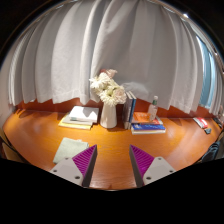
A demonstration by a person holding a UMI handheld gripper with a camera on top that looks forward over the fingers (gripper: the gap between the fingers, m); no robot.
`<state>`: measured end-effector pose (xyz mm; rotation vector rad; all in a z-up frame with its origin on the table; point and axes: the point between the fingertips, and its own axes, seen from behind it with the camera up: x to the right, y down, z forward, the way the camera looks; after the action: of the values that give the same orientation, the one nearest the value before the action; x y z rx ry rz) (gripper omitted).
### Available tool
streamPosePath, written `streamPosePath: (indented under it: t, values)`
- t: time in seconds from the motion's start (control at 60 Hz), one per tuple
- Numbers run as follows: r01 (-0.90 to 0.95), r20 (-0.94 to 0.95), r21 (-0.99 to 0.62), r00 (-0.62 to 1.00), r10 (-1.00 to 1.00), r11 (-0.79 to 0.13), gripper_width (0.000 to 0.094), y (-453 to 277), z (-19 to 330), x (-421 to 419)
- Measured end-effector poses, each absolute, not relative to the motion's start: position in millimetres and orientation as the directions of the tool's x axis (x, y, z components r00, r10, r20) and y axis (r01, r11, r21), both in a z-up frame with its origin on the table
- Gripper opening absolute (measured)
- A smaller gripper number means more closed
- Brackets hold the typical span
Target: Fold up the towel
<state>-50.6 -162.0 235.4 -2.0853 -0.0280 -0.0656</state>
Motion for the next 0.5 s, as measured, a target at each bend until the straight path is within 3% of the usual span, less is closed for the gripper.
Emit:
streamPosePath:
  t: [0.133,0.5]
  values:
    - [0.031,0.049,-0.878,0.998,-0.025,-0.479,0.064,-184.1,253.3,-31.6]
    - [-0.051,-0.009,-0.877,0.996,-0.09,-0.478,0.0632,-221.9,246.1,-9.7]
